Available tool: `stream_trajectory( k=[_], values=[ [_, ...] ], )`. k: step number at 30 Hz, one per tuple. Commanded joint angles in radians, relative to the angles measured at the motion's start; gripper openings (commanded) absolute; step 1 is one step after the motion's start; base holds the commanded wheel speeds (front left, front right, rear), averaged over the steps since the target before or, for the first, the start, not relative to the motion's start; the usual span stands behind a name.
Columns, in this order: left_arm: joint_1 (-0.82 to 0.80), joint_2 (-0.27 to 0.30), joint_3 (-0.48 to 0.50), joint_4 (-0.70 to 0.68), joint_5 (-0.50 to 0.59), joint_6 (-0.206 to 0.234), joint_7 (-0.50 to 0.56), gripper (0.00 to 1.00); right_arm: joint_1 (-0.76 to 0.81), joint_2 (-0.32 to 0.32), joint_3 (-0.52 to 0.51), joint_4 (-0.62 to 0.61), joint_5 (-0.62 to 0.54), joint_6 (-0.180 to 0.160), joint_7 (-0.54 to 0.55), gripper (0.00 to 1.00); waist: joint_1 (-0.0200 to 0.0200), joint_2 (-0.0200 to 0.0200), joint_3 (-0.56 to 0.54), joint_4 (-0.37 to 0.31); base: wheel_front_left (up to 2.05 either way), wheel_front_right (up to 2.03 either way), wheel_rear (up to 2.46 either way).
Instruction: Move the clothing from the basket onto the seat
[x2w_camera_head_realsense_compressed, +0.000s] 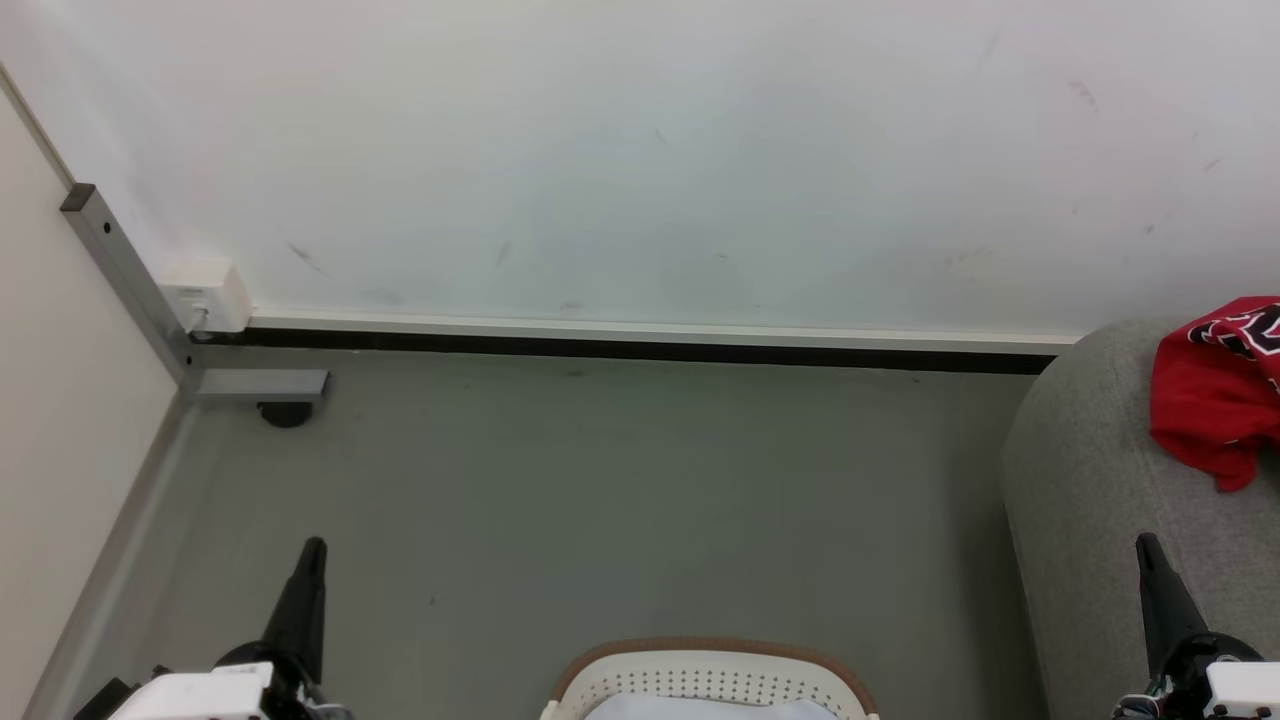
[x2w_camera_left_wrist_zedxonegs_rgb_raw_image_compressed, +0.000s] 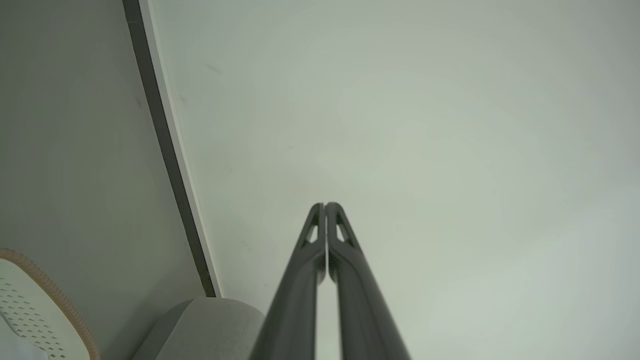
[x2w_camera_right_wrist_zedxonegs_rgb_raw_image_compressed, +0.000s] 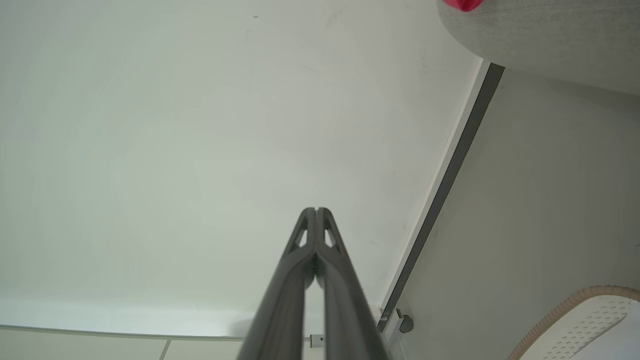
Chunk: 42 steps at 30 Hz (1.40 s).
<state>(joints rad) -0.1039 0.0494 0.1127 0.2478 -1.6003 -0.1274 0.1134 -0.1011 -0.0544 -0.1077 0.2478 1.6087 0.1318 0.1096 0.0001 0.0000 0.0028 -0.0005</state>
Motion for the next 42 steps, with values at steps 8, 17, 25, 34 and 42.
stream_trajectory(
  k=[8,17,25,34,42],
  values=[
    [-0.01,0.002,0.004,-0.003,-0.018,-0.006,0.005,0.0,-0.013,0.001,-0.006,-0.005,0.008,-0.002,0.003,0.0,-0.0001,0.0,0.0,0.0,0.0,0.0,0.0],
    [-0.01,0.002,0.004,-0.004,-0.018,-0.006,0.005,0.0,-0.013,0.002,-0.007,-0.005,0.007,-0.002,0.004,0.0,-0.0001,0.0,0.0,0.0,0.0,0.0,0.0],
    [-0.01,0.002,0.004,-0.004,-0.018,-0.006,0.005,0.0,-0.013,0.002,-0.007,-0.005,0.006,-0.002,0.004,0.0,-0.0001,0.0,0.0,0.0,0.0,0.0,0.0],
    [-0.01,0.002,0.004,-0.004,-0.018,-0.006,0.005,0.0,-0.013,0.003,-0.008,-0.005,0.005,-0.002,0.005,0.0,-0.0001,0.0,0.0,0.0,0.0,0.0,0.0],
    [-0.01,0.002,0.004,-0.004,-0.018,-0.006,0.005,0.0,-0.014,0.003,-0.008,-0.005,0.005,-0.002,0.006,0.0,-0.0001,0.0,0.0,0.0,0.0,0.0,0.0]
  ],
)
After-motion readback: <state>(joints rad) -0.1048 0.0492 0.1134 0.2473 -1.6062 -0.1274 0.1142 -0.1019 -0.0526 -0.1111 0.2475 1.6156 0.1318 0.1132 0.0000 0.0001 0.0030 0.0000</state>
